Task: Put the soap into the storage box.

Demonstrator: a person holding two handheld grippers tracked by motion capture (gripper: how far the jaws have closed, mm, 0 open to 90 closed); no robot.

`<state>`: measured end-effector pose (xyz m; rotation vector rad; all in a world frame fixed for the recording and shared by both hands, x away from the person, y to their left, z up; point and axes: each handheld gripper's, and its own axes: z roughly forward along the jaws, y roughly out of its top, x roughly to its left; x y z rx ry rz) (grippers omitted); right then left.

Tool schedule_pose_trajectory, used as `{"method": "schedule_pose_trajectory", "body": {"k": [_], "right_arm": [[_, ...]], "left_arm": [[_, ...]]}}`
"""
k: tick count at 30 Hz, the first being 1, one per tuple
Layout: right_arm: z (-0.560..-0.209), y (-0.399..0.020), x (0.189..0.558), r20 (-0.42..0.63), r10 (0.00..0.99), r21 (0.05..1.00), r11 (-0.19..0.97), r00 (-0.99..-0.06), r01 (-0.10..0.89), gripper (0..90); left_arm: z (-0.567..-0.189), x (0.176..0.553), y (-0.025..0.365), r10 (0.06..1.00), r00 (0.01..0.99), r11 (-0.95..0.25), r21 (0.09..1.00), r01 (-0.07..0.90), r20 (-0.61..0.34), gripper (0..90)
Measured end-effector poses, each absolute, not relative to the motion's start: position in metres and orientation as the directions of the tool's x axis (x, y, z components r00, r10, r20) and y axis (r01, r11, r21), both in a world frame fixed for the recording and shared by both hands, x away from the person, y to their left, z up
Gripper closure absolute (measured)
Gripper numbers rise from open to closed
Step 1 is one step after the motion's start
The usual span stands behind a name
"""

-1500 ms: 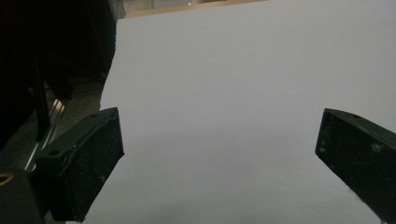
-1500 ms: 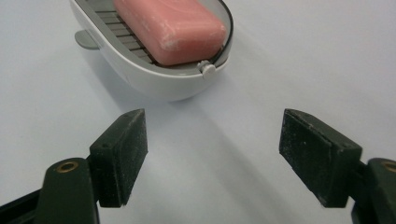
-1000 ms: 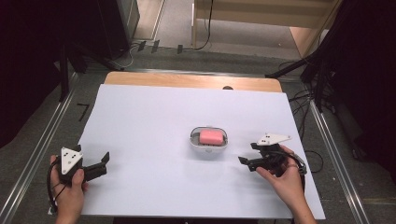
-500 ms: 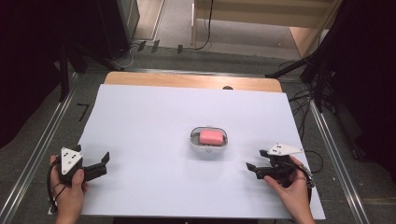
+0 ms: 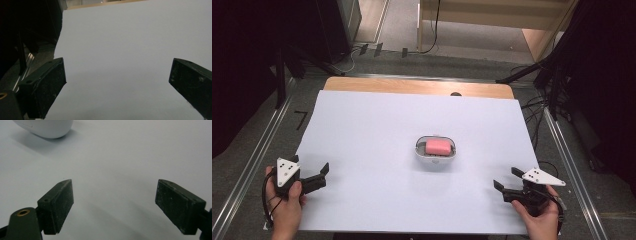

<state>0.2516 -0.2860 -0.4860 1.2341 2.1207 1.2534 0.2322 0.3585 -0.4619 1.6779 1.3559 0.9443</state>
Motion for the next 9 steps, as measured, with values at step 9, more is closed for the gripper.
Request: {"method": "schedule_pose_trajectory", "body": {"k": [9], "right_arm": [[-0.4862, -0.2865, 0.2497, 0.090, 0.854, 0.848, 0.204, -0.512, 0.489, 14.9]], "left_arm": [[-0.4616, 0.2328, 0.3596, 0.984, 0.165, -0.136, 0.896, 0.422, 0.072, 1.0]]}}
